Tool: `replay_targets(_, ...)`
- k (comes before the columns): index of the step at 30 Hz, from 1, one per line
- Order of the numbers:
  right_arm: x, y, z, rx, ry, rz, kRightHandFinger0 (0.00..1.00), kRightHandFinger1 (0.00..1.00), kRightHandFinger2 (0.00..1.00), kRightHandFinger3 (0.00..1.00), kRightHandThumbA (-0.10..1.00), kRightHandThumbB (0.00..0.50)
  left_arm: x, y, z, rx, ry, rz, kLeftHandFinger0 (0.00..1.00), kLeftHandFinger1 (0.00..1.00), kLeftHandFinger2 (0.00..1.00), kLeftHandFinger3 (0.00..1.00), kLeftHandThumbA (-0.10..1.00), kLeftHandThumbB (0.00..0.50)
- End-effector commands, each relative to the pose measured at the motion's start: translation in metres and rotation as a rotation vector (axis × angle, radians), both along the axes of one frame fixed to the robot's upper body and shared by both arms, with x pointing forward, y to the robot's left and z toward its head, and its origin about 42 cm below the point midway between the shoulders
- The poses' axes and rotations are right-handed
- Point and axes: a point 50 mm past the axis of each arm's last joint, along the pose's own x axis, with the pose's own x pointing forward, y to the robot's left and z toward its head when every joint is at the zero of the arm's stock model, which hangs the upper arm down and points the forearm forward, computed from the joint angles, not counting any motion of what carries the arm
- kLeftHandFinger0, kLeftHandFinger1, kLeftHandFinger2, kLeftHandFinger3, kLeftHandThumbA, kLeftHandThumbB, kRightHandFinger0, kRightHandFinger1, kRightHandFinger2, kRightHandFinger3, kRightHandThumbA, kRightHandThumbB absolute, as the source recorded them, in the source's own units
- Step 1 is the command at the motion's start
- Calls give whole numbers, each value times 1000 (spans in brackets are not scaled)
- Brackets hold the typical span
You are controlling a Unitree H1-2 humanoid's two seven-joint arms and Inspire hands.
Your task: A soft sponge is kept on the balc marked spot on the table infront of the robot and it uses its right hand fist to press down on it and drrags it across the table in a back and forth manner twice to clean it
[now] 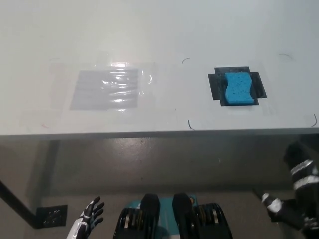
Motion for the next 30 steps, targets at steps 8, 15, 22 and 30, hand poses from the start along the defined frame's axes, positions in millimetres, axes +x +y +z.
replay_targets(8, 26, -23, 188, 10, -568, 9, 978, 1000, 1000, 1000, 1000, 358, 18, 5, 18, 9, -125, -47, 1000, 1000, 1000, 1000, 1000, 457)
replay_targets(15, 74, -12, 259, 100, -606, 90, 699, 778, 838, 816, 1000, 281, 23, 4, 19, 13, -130, -57, 1000, 1000, 1000, 1000, 1000, 464)
replay_targets(22, 148, 2, 293, 141, -432, 127, 0, 0, 0, 0, 1000, 317, 22, 3, 20, 11, -130, -65, 1000, 1000, 1000, 1000, 1000, 439)
replay_targets(30, 242, 27, 296, 204, -265, 144, 0, 0, 0, 0, 1000, 230, 19, 4, 17, 9, -124, -63, 1000, 1000, 1000, 1000, 1000, 461)
